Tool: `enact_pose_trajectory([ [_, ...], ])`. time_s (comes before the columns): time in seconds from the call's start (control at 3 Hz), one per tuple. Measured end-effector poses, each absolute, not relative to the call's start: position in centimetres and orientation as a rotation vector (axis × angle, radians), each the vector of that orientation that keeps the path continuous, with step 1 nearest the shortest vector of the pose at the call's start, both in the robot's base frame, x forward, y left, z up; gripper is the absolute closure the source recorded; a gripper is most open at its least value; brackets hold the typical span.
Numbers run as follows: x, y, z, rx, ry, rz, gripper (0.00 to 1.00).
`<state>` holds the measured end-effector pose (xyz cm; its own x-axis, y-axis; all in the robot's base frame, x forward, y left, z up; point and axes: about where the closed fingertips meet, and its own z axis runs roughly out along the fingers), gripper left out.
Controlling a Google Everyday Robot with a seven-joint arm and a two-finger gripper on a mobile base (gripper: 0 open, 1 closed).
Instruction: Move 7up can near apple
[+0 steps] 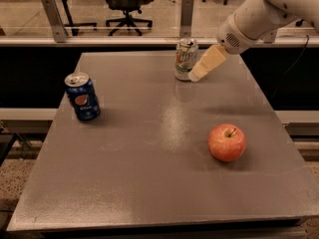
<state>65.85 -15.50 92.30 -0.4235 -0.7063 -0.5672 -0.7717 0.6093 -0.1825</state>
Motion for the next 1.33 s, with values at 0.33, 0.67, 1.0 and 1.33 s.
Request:
enact_pose_trajectory([
  [0.33,68.1,-14.5,91.7,-1.12,2.237,0.172,0.0],
  [0.67,69.9,-13.6,91.4,-1.099,2.247,0.204,0.0],
  [1.0,71.4,-12.7,91.0,-1.089,2.251,0.22,0.0],
  [1.33,72.4,-12.1,90.5,-1.086,2.255,0.227,0.0],
])
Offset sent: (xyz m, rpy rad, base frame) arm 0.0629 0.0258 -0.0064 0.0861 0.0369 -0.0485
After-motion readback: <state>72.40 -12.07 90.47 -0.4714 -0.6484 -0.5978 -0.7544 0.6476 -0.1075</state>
